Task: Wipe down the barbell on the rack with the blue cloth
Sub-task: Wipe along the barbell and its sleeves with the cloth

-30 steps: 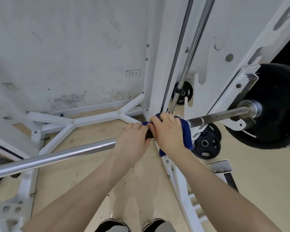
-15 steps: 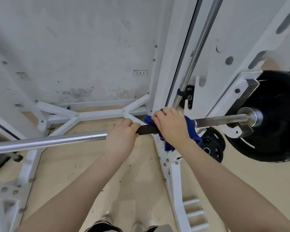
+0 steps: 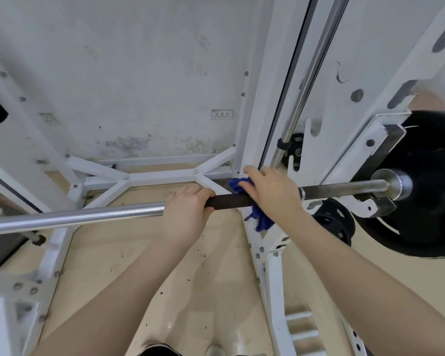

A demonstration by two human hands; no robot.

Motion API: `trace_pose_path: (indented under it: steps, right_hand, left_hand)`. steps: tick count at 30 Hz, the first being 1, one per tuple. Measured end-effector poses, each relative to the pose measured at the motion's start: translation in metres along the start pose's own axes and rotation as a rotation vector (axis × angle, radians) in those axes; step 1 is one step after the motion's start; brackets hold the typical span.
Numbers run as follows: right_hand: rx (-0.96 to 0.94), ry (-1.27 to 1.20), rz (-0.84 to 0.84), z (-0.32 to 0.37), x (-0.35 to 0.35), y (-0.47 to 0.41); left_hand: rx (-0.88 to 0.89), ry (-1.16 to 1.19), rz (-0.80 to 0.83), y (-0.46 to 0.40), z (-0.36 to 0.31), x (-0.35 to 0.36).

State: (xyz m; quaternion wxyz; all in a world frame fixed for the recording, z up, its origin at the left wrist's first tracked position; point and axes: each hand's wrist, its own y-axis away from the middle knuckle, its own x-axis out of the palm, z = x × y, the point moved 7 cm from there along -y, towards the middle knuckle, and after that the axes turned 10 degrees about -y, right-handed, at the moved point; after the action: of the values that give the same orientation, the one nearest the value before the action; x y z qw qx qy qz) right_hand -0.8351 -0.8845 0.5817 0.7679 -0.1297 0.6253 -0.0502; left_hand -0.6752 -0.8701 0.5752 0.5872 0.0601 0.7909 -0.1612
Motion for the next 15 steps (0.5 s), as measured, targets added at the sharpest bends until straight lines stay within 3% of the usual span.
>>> trace_pose_path:
  steps: [3, 6, 8, 10, 13, 15]
  right_hand:
    - [0.248, 0.025, -0.093, -0.046, -0.012, 0.003]
    - [0.302, 0.026, -0.059, -0.014, 0.001, -0.007]
    - [0.226, -0.004, 0.007, 0.03, 0.016, -0.011]
    - [0.091, 0.019, -0.04, 0.065, 0.019, -0.009]
    - [-0.122, -0.029, -0.103, 0.061, 0.022, 0.007]
    - [-0.109, -0.034, -0.119, 0.036, 0.017, 0.018]
  left_hand:
    - [-0.012, 0.036, 0.002, 0.002, 0.004, 0.0]
    - [-0.004, 0.009, 0.048, -0.001, 0.004, 0.002]
    - [-0.006, 0.028, 0.101, -0.004, 0.006, 0.0]
    - [-0.056, 0.124, 0.16, -0.007, 0.015, -0.006]
    - [-0.058, 0.076, 0.15, -0.008, 0.031, -0.021]
    - [-0.05, 0.035, 0.156, -0.007, 0.045, -0.028]
